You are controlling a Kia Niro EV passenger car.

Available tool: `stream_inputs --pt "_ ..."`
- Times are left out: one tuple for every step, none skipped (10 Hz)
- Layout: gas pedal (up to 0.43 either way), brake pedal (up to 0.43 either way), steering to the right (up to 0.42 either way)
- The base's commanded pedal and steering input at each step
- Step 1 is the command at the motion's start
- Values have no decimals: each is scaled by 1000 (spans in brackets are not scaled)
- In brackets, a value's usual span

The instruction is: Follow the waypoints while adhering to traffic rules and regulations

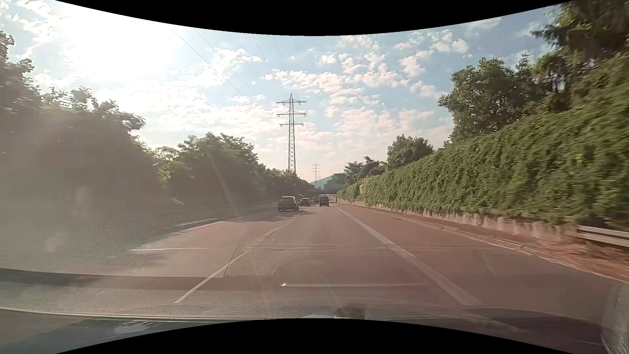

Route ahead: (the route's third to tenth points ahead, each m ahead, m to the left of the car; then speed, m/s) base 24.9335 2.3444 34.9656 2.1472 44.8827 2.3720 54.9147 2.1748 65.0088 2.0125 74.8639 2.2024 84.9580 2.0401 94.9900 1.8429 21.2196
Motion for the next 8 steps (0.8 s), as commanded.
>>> stream_inputs --pt "150 0 0" --pt "150 0 0" --pt "150 0 0" --pt "150 0 0" --pt "150 0 0" --pt "150 0 0" --pt "150 0 0" --pt "150 0 0"
